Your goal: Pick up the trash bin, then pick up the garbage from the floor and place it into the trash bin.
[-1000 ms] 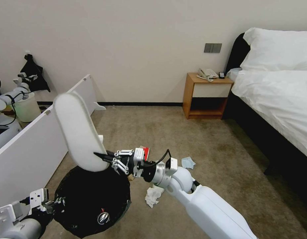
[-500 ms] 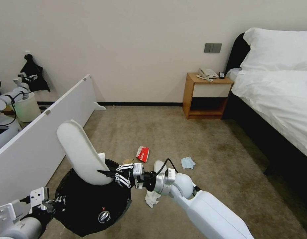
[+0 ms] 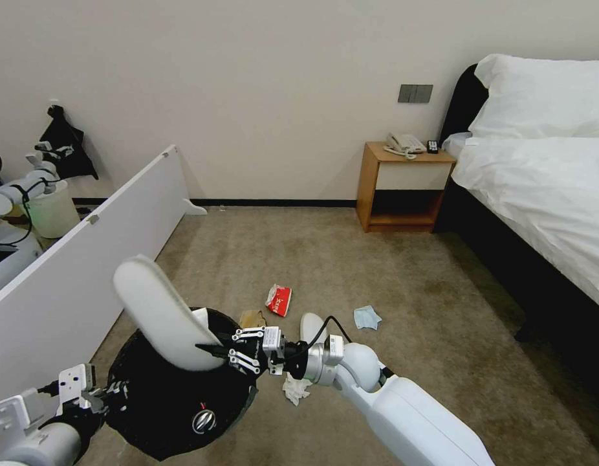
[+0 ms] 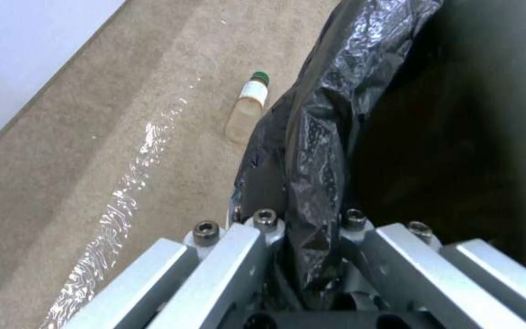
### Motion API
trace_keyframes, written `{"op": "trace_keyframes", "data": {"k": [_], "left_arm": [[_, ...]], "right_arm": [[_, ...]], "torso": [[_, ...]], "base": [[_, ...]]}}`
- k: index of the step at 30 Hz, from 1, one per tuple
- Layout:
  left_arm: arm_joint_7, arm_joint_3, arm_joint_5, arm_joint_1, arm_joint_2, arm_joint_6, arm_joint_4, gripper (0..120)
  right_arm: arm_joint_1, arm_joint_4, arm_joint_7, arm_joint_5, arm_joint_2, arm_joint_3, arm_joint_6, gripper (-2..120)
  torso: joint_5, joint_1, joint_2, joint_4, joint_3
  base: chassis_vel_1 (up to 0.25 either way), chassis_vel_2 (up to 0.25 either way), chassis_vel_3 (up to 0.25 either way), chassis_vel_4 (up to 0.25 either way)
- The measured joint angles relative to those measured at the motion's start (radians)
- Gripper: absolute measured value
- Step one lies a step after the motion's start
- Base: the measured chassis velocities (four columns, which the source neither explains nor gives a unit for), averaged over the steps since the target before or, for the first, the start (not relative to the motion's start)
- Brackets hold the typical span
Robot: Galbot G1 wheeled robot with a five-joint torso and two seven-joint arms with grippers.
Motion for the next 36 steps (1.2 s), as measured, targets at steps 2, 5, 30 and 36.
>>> {"op": "trace_keyframes", "data": {"k": [2, 5, 30, 36], "left_arm": [[-0.001, 0.000, 0.000, 0.000, 0.000, 0.000, -0.001, 3], [-0.002, 0.001, 0.000, -0.001, 0.000, 0.000, -0.003, 3], [-0.002, -0.019, -0.010, -0.011, -0.002, 0.000, 0.004, 3], [0.007, -0.059, -0.014, -0.018, -0.014, 0.000, 0.018, 3]], "right_arm": [[0.000, 0.002, -0.001, 0.004, -0.002, 0.002, -0.003, 41], [0.000, 0.005, -0.002, 0.006, -0.003, 0.002, -0.006, 50], [-0.019, 0.094, 0.151, 0.126, -0.023, 0.115, -0.036, 100], [-0.154, 0.141, 0.383, 0.114, -0.110, 0.258, -0.041, 100]], "torso": [[0.0000, 0.000, 0.000, 0.0001, 0.000], [0.0000, 0.000, 0.000, 0.0000, 0.000], [0.0001, 0.000, 0.000, 0.0002, 0.000], [0.0003, 0.000, 0.000, -0.0001, 0.000]], "base": [[0.000, 0.000, 0.000, 0.000], [0.000, 0.000, 0.000, 0.000], [0.000, 0.000, 0.000, 0.000], [0.000, 0.000, 0.000, 0.000]]}}
